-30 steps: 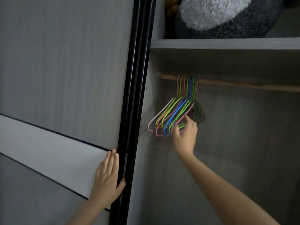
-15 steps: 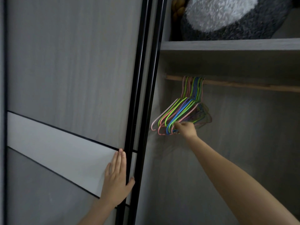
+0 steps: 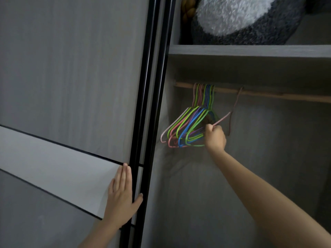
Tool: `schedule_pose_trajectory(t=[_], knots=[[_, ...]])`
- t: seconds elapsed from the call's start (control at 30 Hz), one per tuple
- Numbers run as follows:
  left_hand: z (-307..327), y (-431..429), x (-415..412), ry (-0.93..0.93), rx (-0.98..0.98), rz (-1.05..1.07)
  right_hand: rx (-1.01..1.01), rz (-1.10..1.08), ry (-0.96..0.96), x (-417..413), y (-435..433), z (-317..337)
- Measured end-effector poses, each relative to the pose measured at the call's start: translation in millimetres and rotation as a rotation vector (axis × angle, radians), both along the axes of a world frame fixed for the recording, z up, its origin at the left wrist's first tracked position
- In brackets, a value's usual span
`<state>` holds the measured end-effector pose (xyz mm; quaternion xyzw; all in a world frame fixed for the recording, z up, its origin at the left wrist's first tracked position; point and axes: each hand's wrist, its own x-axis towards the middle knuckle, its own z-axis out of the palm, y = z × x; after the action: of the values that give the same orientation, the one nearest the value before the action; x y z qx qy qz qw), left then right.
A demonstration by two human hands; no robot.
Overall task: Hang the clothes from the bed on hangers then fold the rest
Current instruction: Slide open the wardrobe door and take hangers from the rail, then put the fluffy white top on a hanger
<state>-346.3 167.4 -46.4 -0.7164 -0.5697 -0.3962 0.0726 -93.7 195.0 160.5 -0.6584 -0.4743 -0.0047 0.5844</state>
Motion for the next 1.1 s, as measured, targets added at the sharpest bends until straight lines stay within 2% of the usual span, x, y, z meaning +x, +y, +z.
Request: schedule_pose_trajectory(t=[0.13,0.23,0.3,0.4,0.5,0.6,0.67,0.8,0.9,0.97,1.1], knots=[[5.3,-5.6,3.3,-0.011,-0.023,-0.008,0.019,0.006,-0.036,34.4,-15.9,5.1],[18.5,-23.3,10.3,-0.037,-0.048,0.012,0.097,0.095,-0.046,55.8,-41.2,-2.3],[23.3,-40.8,23.2,-0.126,0.096,0.010,0.129,0.176,-0.032,70.0,-74.2,-19.9],[18.8,-62.9,64.9,-0.144,0.415,-0.134,0.088,0.290,-0.036,103.7,-150.7,-58.4],[17.5,-72.2,123.2,-0.125,0.484,-0.340,0.037,0.330,0.019,150.9,-238.1,-84.3],[22.3,-75.2,179.1,-0.172,0.348,-0.422,0.075,0.330,0.236,190.2,-309.4,-90.4],[20.0,-83.1,223.5,-0.128,0.183,-0.479,0.111,0.197,0.357,220.7,-357.3,-98.3],[-7.9,-112.3,303.9,-0.028,-0.228,-0.696,0.143,0.034,0.493,261.1,-448.1,-124.5],[-32.9,-159.7,363.9,-0.130,-0.589,-0.897,0.236,-0.116,0.633,286.5,-530.3,-148.0],[-49.2,-202.9,400.3,-0.159,-0.672,-1.025,0.275,-0.236,0.714,303.0,-590.7,-162.8],[-75.9,-306.0,462.8,-0.160,-0.645,-1.171,0.322,-0.434,0.860,326.4,-720.5,-196.8]])
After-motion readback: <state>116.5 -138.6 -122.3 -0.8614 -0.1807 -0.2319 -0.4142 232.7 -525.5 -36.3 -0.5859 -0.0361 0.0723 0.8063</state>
